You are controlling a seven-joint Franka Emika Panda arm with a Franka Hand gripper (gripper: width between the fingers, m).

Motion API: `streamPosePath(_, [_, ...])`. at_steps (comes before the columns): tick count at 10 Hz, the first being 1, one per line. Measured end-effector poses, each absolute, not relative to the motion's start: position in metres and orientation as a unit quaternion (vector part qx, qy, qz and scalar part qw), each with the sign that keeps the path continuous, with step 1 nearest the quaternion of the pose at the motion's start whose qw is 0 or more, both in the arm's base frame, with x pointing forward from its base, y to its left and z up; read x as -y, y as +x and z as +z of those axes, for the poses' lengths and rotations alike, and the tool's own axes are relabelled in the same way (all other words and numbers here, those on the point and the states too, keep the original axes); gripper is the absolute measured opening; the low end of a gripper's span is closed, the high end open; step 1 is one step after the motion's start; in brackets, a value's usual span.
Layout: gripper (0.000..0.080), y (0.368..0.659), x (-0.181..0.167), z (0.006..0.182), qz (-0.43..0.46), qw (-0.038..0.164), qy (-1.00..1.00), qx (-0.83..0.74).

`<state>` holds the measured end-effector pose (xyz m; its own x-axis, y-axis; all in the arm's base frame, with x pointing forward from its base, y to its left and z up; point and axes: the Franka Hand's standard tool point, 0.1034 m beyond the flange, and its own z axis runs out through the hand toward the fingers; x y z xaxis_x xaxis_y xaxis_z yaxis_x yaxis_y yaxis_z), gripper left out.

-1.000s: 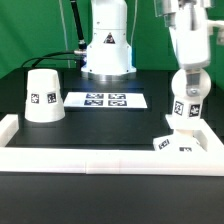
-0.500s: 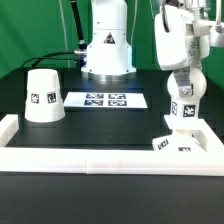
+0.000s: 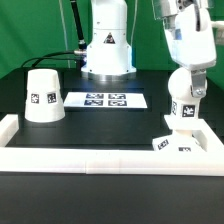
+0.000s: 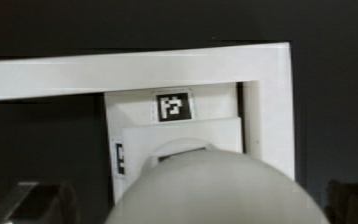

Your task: Assemble lamp

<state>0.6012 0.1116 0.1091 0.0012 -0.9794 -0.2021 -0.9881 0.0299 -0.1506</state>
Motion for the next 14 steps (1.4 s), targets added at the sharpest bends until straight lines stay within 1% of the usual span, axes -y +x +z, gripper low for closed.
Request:
streamPosePath(2, [0.0699, 0.601, -0.1114, 0.1087, 0.008, 0.126, -0.747, -0.653])
streamPosePath(3, [0.0699, 0.5985, -0.1109, 0.1074, 0.009, 0.118, -0.782, -0.612])
streamPosePath(4, [0.0699, 0.5956, -0.1083, 0.107, 0.02, 0.086, -0.834, -0.544])
streamPosePath(5, [0.0699, 0.5994, -0.1072, 0.1085, 0.012, 0.07, -0.875, -0.479])
streamPosePath(6, [0.0699, 0.6004, -0.1072, 0.1087, 0.01, 0.068, -0.891, -0.448])
streamPosePath(7, [0.0699, 0.5994, -0.1065, 0.1097, 0.011, 0.059, -0.922, -0.383])
streamPosePath(8, [0.0699, 0.6016, -0.1069, 0.1114, 0.009, 0.055, -0.941, -0.333])
streamPosePath(13, [0.0699, 0.6026, -0.105, 0.1107, -0.001, 0.056, -0.983, -0.174])
streamPosePath(14, [0.0699, 0.6027, -0.1035, 0.1104, -0.005, 0.046, -0.992, -0.116])
